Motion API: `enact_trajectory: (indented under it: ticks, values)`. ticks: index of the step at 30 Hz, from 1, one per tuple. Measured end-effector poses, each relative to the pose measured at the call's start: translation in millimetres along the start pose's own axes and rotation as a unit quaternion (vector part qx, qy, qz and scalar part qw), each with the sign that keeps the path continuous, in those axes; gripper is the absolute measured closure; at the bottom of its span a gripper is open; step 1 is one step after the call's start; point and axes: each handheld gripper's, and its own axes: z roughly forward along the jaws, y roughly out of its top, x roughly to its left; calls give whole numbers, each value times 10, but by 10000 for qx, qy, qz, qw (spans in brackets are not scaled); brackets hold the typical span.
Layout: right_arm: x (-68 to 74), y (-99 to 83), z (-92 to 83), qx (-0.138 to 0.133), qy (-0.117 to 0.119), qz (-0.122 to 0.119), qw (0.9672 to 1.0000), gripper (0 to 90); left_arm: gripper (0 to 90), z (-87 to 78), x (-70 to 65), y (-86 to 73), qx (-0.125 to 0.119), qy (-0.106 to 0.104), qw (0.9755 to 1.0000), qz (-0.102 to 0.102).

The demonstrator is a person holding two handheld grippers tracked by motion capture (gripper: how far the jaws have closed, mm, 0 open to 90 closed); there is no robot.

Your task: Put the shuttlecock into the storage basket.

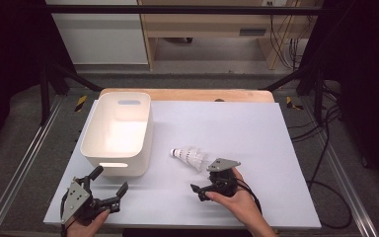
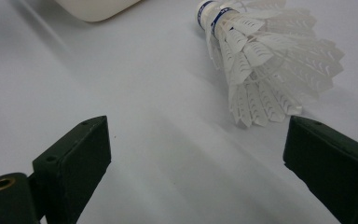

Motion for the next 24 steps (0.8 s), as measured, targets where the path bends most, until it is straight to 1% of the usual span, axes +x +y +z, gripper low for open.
enact_trajectory:
  ticks: [4, 10, 13, 17, 21, 24]
  values:
    - [12, 22, 29, 50, -39, 15, 10000, 102, 26, -4, 2, 5, -32, 19, 10000, -5]
    - [6, 50, 43, 46, -94, 26, 9999, 128, 26, -21, 14, 14, -86, 64, 9999, -32]
    - [4, 54, 56, 45, -144, 41, 9999, 134, 26, -20, 16, 12, -90, 73, 9999, -42]
    - [-15, 54, 66, 75, -287, 35, 9996, 153, 26, -25, 12, 16, -92, 73, 9999, -39]
    - [-21, 56, 64, 101, -349, 44, 9993, 162, 26, -25, 0, 20, -100, 61, 9999, -35]
    - [-23, 66, 64, 81, -344, 110, 9993, 161, 26, -21, -6, 19, -105, 53, 9999, -33]
